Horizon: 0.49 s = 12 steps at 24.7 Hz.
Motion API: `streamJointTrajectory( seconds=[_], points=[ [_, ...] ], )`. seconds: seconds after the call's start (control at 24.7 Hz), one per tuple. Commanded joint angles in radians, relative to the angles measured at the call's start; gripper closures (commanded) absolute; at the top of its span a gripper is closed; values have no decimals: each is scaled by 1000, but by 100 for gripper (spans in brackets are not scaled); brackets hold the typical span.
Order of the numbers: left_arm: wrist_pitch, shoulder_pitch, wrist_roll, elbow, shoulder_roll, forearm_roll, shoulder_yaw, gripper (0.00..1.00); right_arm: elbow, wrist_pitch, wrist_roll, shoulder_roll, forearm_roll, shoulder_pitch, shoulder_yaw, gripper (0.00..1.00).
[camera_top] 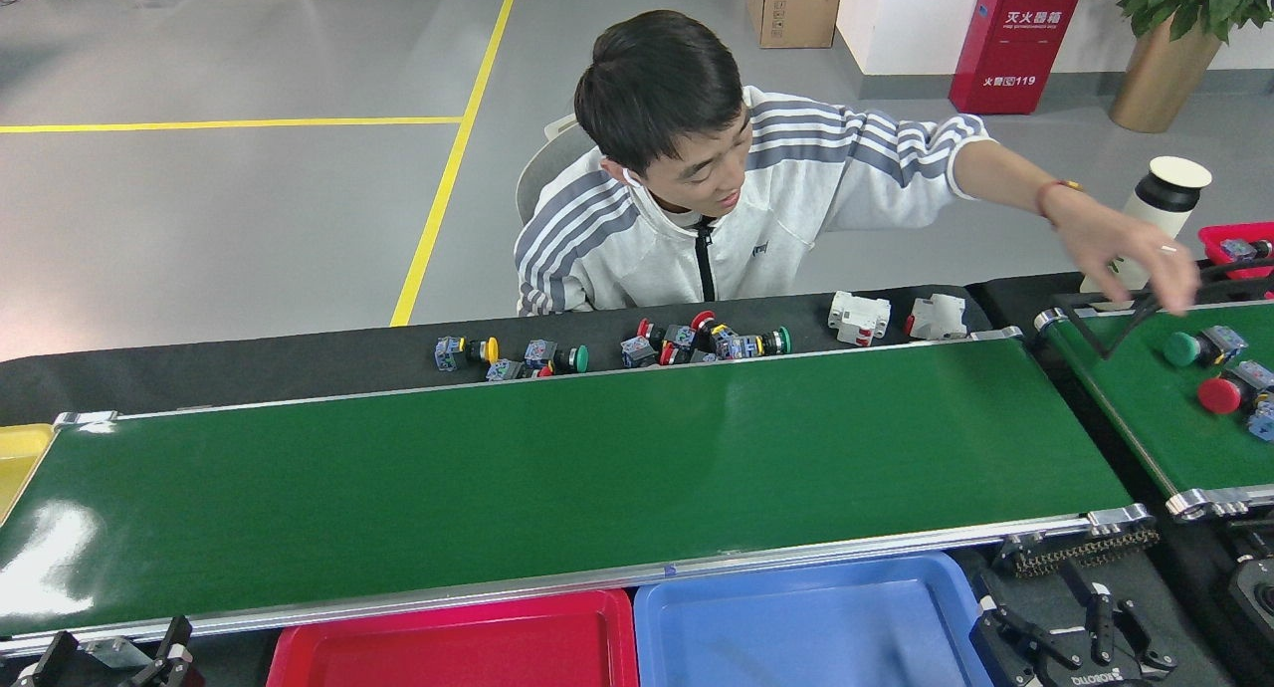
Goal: Pick switch part from conveyor to tray
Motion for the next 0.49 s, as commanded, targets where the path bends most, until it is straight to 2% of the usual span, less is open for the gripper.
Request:
streamJointTrajectory(
  seconds=[0.0,0.45],
  points=[
    [0,-4,8,-14,14,-1,3,0,-9,19,0,-2,0,-9,-3,9],
    [0,-4,30,-14,22,-1,5,0,13,21,0,-8,0,-23,-2,9]
  ],
)
